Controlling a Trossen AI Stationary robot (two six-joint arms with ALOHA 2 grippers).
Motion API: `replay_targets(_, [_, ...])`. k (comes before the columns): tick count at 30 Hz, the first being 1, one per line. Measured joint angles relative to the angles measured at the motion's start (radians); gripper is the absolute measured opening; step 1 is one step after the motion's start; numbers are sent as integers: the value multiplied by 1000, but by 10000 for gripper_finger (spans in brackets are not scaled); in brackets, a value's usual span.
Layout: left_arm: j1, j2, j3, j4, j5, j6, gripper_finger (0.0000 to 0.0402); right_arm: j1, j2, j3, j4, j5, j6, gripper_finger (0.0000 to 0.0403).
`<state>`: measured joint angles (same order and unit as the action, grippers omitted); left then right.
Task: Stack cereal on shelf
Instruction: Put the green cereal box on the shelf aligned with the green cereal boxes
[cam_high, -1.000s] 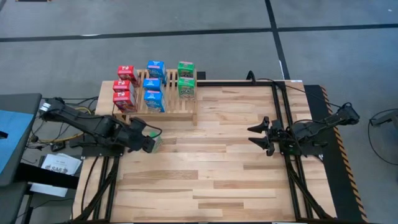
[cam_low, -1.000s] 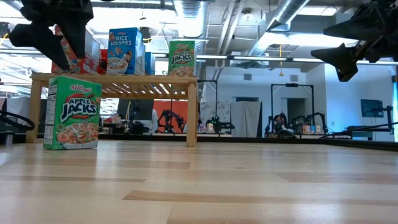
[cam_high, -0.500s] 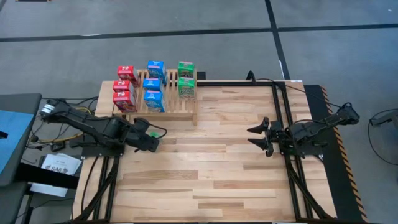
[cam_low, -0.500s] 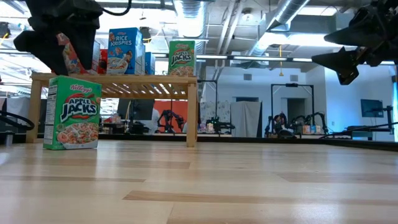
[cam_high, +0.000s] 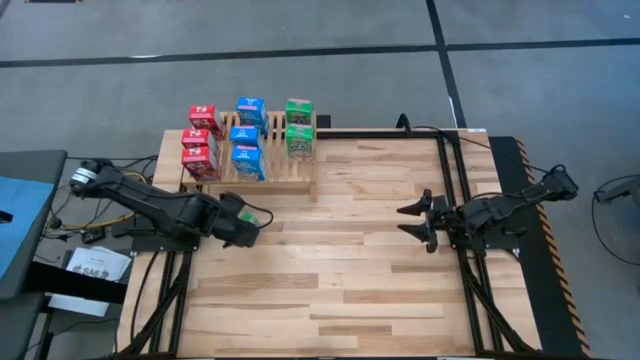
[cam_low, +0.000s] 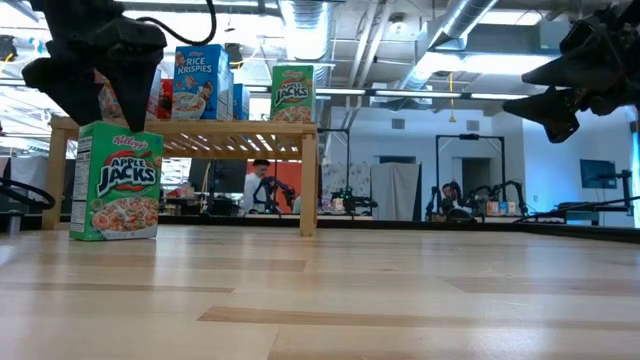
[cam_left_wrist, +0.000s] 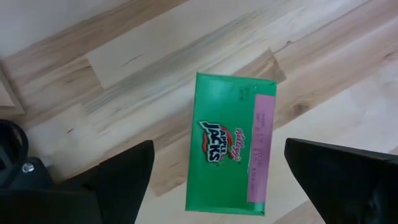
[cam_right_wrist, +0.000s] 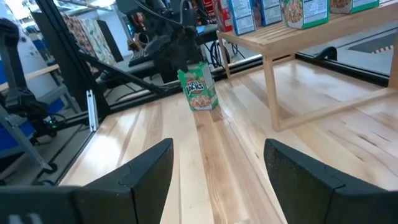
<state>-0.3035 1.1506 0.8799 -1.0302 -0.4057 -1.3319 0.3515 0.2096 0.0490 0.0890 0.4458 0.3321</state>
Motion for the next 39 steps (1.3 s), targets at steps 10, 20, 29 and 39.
replay_targets(10, [0,65,0,0,2,-13,348,0,0,0,-33,0,0,276])
replay_targets(20, [0,78,0,28,3,2,269,0,0,0,-59,0,0,276])
replay_targets(29, [0,78,0,57,27,38,225,0,0,0,-63,0,0,276])
replay_targets(39, [0,78,0,60,28,86,197,0,0,0,-63,0,0,276])
